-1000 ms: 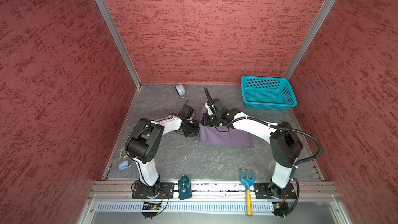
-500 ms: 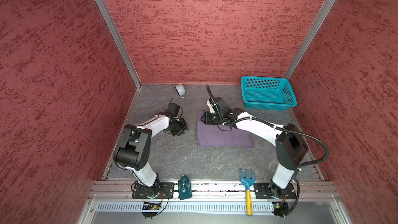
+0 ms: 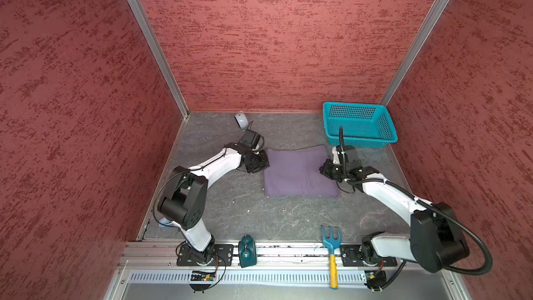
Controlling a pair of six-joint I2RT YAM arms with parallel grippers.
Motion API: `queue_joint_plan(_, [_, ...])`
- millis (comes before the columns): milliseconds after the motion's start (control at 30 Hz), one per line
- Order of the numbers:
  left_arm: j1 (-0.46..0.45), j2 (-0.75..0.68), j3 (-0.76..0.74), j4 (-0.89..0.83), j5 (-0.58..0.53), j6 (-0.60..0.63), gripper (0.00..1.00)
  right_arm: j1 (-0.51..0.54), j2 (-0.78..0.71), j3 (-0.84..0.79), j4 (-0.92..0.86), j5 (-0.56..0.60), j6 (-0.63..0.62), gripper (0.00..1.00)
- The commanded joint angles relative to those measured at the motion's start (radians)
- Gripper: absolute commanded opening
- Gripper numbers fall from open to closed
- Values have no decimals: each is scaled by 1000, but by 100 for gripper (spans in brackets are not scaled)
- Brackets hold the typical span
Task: Fold and stack the trousers
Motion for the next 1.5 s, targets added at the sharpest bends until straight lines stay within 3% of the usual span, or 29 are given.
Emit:
queue_joint_plan(0, [2, 72, -10, 34, 26, -19, 23, -35, -28, -140, 211, -157, 151, 0])
queue_joint_plan(167, [21, 134, -30, 57, 18, -15, 22, -73, 44, -271, 309, -159, 184, 0])
queue_joint_plan(433, [107, 132, -89, 67, 14, 2, 21, -69, 114, -270, 372, -186, 189, 0])
queue_joint_plan(633, [210, 64, -140, 26, -26, 36, 21, 78, 149, -108, 220, -103, 90, 0])
queue_joint_plan(833, [284, -58, -126, -40, -104, 58, 22, 237, 306, 38, 282, -152, 85, 0])
queue_joint_plan(1033, [144, -119, -19, -97, -220, 85, 30, 262, 316, 163, 186, -119, 4, 0])
queue_joint_plan(1133, [46, -96, 55, -116, -276, 99, 33, 258, 227, 226, 31, 16, -87, 0])
queue_joint_plan(1267, [-41, -22, 132, -86, -253, 101, 38, 224, 72, 243, -105, 239, -124, 0])
queue_joint_plan(1367, [-86, 62, 174, -61, -209, 88, 41, 160, -38, 199, -162, 339, -75, 12])
queue_joint_plan(1467, [-119, 137, 196, -53, -185, 75, 41, 79, -139, 119, -170, 343, -11, 24])
